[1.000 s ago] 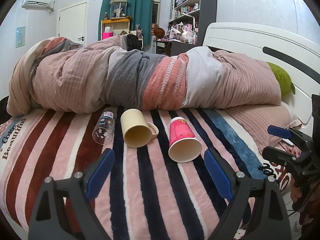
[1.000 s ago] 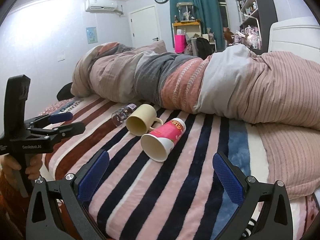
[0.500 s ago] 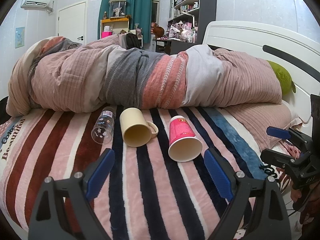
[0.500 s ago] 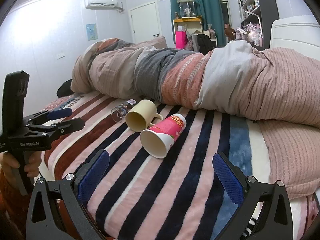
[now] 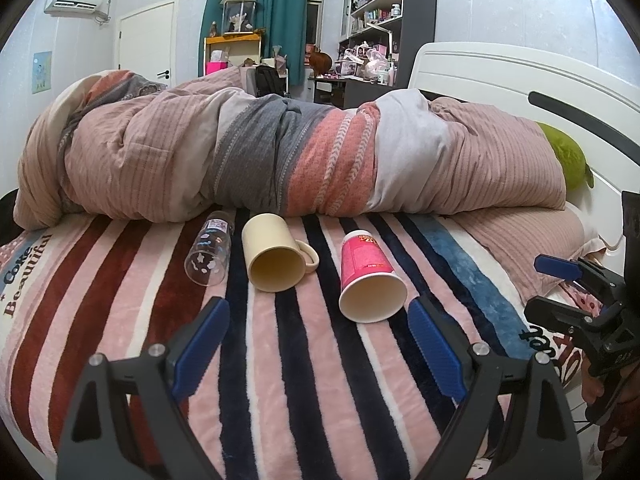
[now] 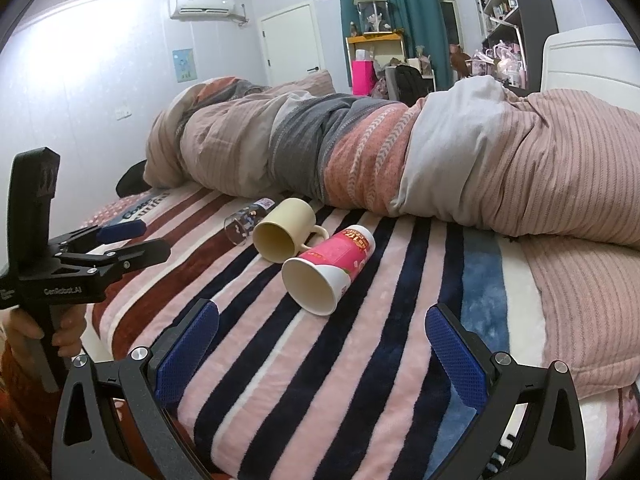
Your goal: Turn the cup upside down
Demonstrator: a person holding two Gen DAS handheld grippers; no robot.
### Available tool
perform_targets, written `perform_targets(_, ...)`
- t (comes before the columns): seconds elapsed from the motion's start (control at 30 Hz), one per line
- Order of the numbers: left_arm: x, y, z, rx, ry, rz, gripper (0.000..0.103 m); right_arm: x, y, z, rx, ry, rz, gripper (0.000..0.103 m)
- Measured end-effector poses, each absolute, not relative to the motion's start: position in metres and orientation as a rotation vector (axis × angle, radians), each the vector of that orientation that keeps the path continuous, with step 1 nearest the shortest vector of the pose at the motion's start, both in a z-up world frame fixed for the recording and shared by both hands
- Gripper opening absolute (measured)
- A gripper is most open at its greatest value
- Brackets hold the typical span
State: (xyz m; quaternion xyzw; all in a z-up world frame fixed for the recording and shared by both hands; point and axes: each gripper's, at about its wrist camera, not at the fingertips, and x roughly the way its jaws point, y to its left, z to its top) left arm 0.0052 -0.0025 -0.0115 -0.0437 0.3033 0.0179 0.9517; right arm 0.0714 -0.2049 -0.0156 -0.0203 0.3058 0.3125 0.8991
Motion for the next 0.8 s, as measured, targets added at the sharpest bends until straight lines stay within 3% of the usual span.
perform_targets(0.47, 0.013, 0.002, -0.014, -0.085, 0.620, 0.041, 0.089, 0.101, -0.197, -0.026, -0.036, 0.685, 0.638, 0.103)
perform_targets(0.8, 0.033, 0.019, -0.029, -0.099, 0.646, 0.039, 0.089, 0.189, -0.155, -0.065, 0.088, 0.882, 0.691, 0.103)
